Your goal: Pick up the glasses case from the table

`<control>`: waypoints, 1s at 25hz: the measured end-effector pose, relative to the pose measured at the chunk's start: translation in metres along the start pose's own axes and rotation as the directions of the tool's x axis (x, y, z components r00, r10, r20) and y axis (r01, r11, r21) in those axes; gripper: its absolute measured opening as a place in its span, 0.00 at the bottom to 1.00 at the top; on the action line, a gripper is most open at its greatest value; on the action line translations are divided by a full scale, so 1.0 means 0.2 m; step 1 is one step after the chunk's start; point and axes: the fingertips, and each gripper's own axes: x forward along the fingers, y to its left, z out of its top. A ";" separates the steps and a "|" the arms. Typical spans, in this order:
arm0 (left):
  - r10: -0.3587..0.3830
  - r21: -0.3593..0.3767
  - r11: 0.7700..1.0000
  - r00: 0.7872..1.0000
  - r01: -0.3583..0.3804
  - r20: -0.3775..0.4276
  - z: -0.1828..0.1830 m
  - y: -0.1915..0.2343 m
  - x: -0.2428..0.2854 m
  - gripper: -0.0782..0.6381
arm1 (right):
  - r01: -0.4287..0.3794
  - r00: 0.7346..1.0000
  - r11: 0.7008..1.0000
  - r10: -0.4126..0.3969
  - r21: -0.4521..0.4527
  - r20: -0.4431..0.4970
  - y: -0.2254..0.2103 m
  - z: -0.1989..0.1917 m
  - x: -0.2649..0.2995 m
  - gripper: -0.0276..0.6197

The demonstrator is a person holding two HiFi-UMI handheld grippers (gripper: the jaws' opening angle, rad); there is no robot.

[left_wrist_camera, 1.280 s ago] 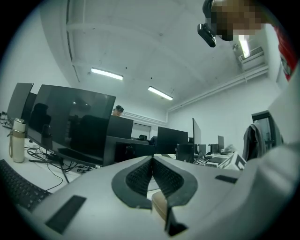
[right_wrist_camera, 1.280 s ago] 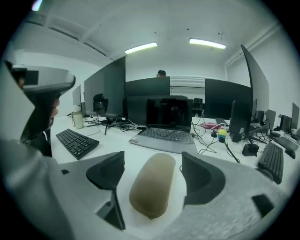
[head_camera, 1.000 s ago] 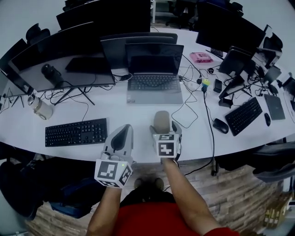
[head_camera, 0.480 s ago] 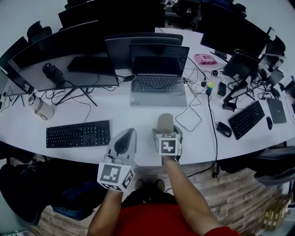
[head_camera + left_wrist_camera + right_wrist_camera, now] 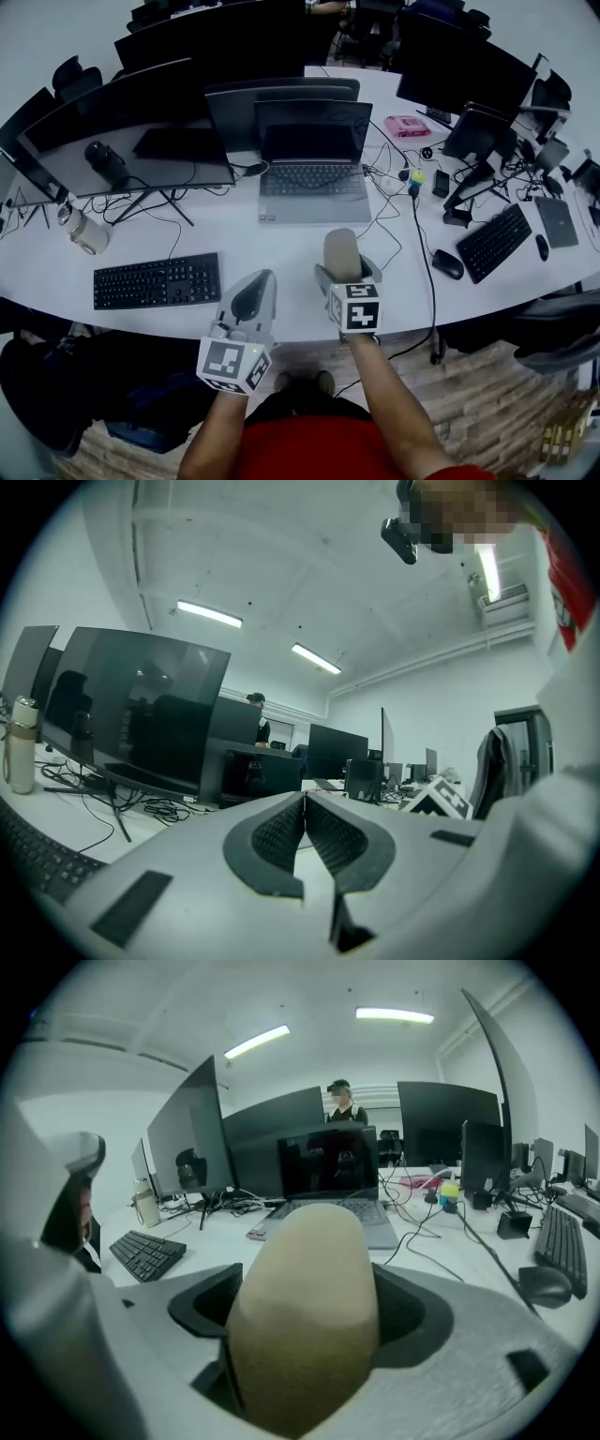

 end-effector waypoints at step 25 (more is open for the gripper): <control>-0.157 0.093 0.984 0.985 0.150 0.068 0.28 -0.32 -0.12 0.12 | -0.123 0.919 0.992 0.128 -0.036 0.373 0.08 0.42 -0.95 0.67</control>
